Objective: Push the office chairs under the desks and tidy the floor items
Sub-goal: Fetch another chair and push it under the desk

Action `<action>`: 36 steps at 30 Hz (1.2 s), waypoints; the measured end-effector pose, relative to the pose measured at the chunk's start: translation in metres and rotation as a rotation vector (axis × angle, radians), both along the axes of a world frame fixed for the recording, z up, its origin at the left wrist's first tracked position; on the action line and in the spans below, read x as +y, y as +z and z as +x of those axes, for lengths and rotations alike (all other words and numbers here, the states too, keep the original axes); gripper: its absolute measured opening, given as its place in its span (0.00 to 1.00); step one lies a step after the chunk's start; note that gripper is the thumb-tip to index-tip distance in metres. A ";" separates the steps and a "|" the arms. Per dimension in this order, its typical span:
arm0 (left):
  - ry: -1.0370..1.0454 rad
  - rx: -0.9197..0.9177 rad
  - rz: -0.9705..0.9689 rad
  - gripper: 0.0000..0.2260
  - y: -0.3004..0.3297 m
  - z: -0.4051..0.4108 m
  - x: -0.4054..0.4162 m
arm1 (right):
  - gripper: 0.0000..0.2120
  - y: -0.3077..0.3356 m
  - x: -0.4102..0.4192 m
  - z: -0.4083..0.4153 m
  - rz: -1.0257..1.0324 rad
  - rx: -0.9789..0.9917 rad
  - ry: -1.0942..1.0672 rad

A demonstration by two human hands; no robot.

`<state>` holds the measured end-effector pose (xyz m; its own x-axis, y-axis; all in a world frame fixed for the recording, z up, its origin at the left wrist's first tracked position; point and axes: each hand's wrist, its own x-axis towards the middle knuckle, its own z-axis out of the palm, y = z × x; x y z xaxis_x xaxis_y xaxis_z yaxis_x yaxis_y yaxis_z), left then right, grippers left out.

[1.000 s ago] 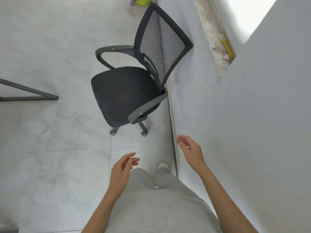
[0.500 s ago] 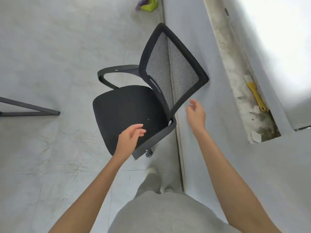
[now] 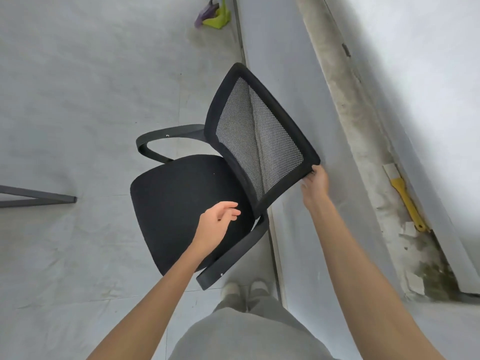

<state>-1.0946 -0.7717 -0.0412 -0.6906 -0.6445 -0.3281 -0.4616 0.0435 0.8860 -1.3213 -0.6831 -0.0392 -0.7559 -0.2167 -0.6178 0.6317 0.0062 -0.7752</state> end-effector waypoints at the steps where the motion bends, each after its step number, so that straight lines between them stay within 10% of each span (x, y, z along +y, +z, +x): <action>1: -0.002 -0.005 0.001 0.11 -0.001 -0.002 -0.001 | 0.09 0.003 0.003 0.003 0.006 0.002 0.006; 12: -0.036 0.006 -0.008 0.12 -0.001 -0.034 0.022 | 0.21 -0.005 0.074 0.081 0.022 -0.060 0.014; 25: -0.453 -0.255 -0.310 0.30 0.002 -0.051 0.079 | 0.16 0.001 0.133 0.141 0.080 -0.169 0.789; 30: -0.548 -0.286 -0.380 0.26 0.011 -0.026 0.084 | 0.12 -0.003 0.135 0.131 0.506 0.487 0.425; 36: -0.624 -0.273 -0.325 0.26 0.012 0.027 0.075 | 0.27 -0.003 0.117 0.107 0.629 1.237 0.864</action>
<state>-1.0676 -0.6969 -0.0297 -0.8805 -0.2539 -0.4002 -0.4671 0.6083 0.6418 -1.2147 -0.5664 -0.0423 -0.6238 -0.7766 0.0882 -0.6954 0.4999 -0.5163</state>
